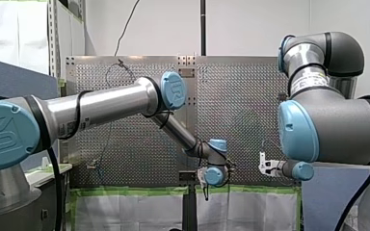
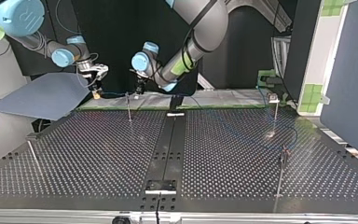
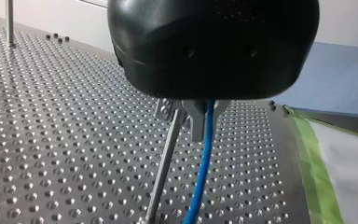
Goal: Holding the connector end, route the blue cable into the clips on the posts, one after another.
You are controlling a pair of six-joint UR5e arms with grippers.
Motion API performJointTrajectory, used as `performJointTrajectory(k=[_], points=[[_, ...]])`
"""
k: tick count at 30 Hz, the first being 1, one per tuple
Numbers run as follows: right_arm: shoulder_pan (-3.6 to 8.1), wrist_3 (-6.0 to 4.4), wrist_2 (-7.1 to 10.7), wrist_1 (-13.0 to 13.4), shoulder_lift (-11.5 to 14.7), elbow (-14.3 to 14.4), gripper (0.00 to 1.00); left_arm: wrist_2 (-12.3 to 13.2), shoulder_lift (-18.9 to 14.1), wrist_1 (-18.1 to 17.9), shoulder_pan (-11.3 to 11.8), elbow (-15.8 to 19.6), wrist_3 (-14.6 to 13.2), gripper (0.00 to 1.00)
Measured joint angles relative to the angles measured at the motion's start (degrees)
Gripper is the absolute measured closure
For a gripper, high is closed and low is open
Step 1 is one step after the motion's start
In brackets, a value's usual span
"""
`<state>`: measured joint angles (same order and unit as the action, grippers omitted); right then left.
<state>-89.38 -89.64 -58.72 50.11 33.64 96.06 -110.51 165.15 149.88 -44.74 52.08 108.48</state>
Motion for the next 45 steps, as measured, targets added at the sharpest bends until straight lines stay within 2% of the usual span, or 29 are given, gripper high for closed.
performJointTrajectory(k=[13, 24, 45], points=[[-0.23, 0.1, -0.11, -0.6, 0.0, -1.4, 1.0, 2.3, 0.1, 0.0, 2.4, -1.8, 1.2, 1.0], [-0.47, 0.0, 0.02, -0.9, 0.0, -2.0, 1.0, 4.3, 3.9, 1.3, 2.2, -5.6, 2.3, 1.0], [-0.34, -0.79, -0.18, -1.1, -1.1, -5.0, 1.0, 5.6, 4.0, 1.0, 5.0, -8.1, 2.6, 1.0]])
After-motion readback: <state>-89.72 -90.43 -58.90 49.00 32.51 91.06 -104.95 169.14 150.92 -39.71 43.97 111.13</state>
